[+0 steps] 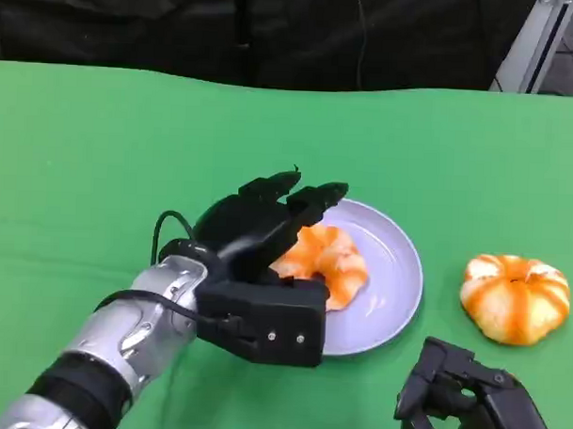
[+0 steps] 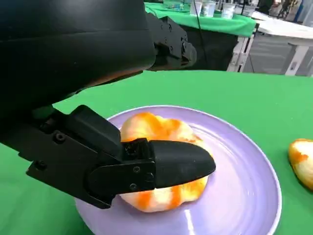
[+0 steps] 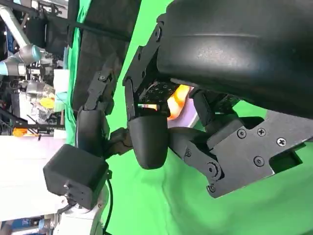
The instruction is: Grasp the bread from the table and place it into the plate.
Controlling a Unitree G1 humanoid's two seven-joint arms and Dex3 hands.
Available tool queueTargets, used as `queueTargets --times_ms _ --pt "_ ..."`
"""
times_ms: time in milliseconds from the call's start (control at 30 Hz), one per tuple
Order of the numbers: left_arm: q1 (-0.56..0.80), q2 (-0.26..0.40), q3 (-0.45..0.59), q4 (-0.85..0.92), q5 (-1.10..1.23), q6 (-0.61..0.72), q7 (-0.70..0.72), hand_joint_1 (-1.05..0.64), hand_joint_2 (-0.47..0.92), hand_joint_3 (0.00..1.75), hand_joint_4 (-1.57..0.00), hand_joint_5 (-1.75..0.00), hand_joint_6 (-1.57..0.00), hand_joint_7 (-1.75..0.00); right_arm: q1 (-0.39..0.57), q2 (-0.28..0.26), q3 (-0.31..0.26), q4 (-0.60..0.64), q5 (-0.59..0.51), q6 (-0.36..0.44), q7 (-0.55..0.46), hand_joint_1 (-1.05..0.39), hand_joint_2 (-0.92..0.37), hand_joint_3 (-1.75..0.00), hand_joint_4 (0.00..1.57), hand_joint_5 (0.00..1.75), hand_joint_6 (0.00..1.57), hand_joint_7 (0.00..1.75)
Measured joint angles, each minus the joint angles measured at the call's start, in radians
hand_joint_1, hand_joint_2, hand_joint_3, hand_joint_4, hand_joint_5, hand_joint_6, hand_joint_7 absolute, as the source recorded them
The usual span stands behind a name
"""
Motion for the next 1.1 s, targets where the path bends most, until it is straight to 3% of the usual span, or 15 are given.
queueTargets --times_ms 133,200,233,300,333,400,467,533,567,667,700,800,867,1100 --pt "0.045 -0.008 0.075 -0.080 -0.132 -0.015 -0.035 -0.85 0.92 0.48 0.00 0.00 -0.17 -0.02 0.000 0.000 -0.002 0.001 0.000 -0.004 0.001 -0.14 -0.64 -1.08 0.76 1.75 0.71 1.54" --pt "0.075 -0.020 0.110 -0.119 -0.214 -0.019 -0.076 -0.82 0.92 0.43 0.00 0.00 -0.18 -0.02 -0.001 -0.001 -0.002 0.001 0.000 -0.005 0.002 -0.14 -0.64 -1.07 0.76 1.75 0.71 1.54" --pt "0.087 -0.025 0.122 -0.132 -0.245 -0.019 -0.095 -0.64 0.92 0.29 -0.11 -0.04 -0.29 -0.04 -0.001 -0.001 -0.002 0.001 0.000 -0.006 0.002 -0.14 -0.64 -1.07 0.76 1.75 0.71 1.54" --pt "0.130 -0.037 0.161 -0.194 -0.336 0.004 -0.152 -0.55 0.92 0.21 -0.18 -0.06 -0.35 -0.05 -0.001 -0.001 -0.003 0.001 0.001 -0.006 0.004 -0.15 -0.64 -1.08 0.76 1.75 0.71 1.54" --pt "0.149 -0.045 0.180 -0.233 -0.380 0.019 -0.177 -0.37 0.92 0.18 -0.46 -0.16 -0.50 -0.08 0.000 -0.001 -0.004 0.001 0.001 -0.006 0.006 -0.15 -0.64 -1.07 0.76 1.75 0.71 1.54" --pt "0.193 -0.059 0.226 -0.332 -0.472 0.077 -0.223 -0.21 0.92 0.20 -0.74 -0.21 -0.66 -0.08 -0.002 -0.001 -0.005 0.002 0.001 -0.008 0.008 -0.15 -0.64 -1.07 0.76 1.75 0.71 1.54" --pt "0.243 -0.067 0.276 -0.449 -0.583 0.145 -0.277 -0.10 0.92 0.28 -0.89 -0.37 -0.84 -0.10 -0.003 -0.002 -0.009 0.004 0.002 -0.009 0.009 -0.15 -0.64 -1.07 0.77 1.75 0.71 1.54" --pt "0.288 -0.071 0.321 -0.556 -0.690 0.218 -0.324 -0.05 0.92 0.40 -0.78 -0.83 -0.99 -0.09 -0.002 -0.002 -0.013 0.005 0.006 -0.007 0.011 -0.14 -0.64 -1.07 0.77 1.75 0.72 1.54" --pt "0.306 -0.072 0.340 -0.598 -0.731 0.256 -0.339 -0.04 0.91 0.45 -0.79 -0.94 -1.05 -0.11 -0.002 -0.003 -0.014 0.005 0.009 -0.006 0.013 -0.14 -0.64 -1.07 0.77 1.75 0.72 1.54" --pt "0.356 -0.073 0.402 -0.703 -0.872 0.400 -0.381 -0.03 0.62 1.08 -0.91 -1.24 -1.24 -0.32 -0.003 -0.003 -0.015 0.005 0.014 -0.005 0.020 -0.14 -0.64 -1.07 0.78 1.75 0.72 1.53" --pt "0.374 -0.071 0.426 -0.737 -0.924 0.453 -0.397 -0.03 0.58 1.15 -0.92 -1.26 -1.25 -0.36 -0.002 -0.003 -0.016 0.005 0.016 -0.005 0.021 -0.14 -0.64 -1.07 0.78 1.75 0.72 1.53" --pt "0.431 -0.047 0.485 -0.816 -1.052 0.563 -0.448 -0.05 0.54 1.26 -0.92 -1.53 -1.04 -1.06 -0.002 -0.003 -0.020 0.005 0.018 -0.005 0.023 -0.14 -0.64 -1.06 0.77 1.75 0.72 1.53" --pt "0.478 -0.032 0.518 -0.850 -1.122 0.605 -0.487 -0.05 0.57 1.23 -0.88 -1.69 -0.90 -1.40 -0.002 -0.004 -0.020 0.005 0.019 -0.004 0.026 -0.13 -0.64 -1.06 0.77 1.75 0.71 1.53" --pt "0.577 0.003 0.571 -0.906 -1.201 0.643 -0.539 -0.09 0.56 1.25 -0.88 -1.75 -0.80 -1.62 -0.006 -0.004 -0.019 0.005 0.016 -0.004 0.028 -0.14 -0.65 -1.05 0.76 1.75 0.71 1.53"
